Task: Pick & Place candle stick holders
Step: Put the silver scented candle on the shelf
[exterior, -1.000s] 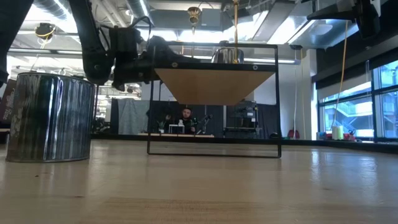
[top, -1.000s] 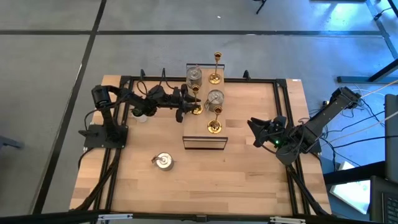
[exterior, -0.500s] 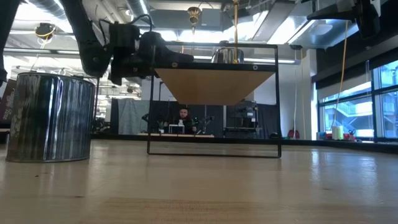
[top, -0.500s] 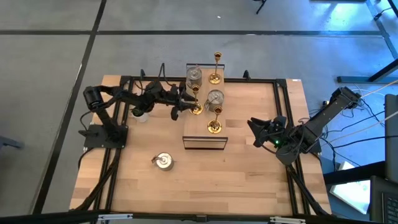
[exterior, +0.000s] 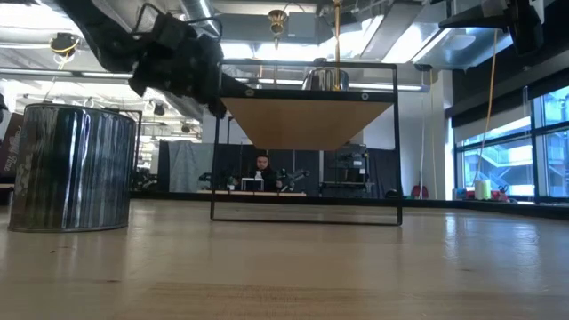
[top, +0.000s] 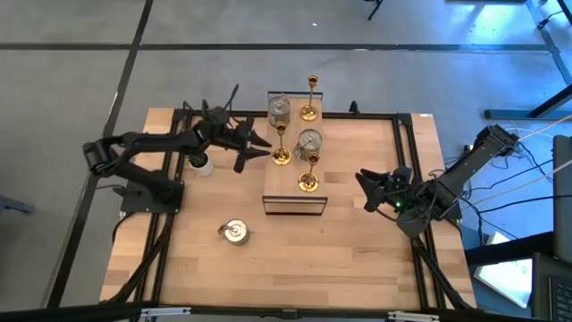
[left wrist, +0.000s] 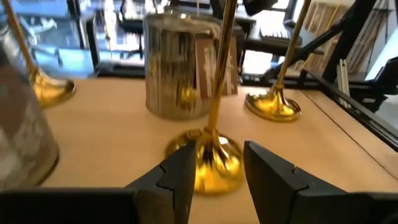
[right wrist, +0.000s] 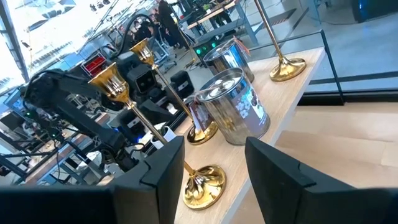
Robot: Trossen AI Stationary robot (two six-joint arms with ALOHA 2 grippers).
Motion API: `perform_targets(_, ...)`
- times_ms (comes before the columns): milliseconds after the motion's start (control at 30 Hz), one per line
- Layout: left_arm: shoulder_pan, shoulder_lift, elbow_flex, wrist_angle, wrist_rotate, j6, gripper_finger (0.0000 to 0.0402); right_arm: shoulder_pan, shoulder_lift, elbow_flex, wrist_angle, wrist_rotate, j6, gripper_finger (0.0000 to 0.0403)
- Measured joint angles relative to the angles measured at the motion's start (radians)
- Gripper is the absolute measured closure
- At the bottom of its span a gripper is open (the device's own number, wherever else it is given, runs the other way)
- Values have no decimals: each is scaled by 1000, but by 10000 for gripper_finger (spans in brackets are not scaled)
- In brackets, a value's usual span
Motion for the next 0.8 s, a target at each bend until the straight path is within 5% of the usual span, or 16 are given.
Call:
perform_targets(333,3,-161,0,-257,1,-171,272,0,0,0,0,-22,-2,228)
perform_targets(567,-40,-218,0,-284,4,-586,272,0,0,0,1,-143,-26,228)
perform_targets(800,-126,-249,0,-279,14,-748,272,1,0,0,18,-216,-26,228)
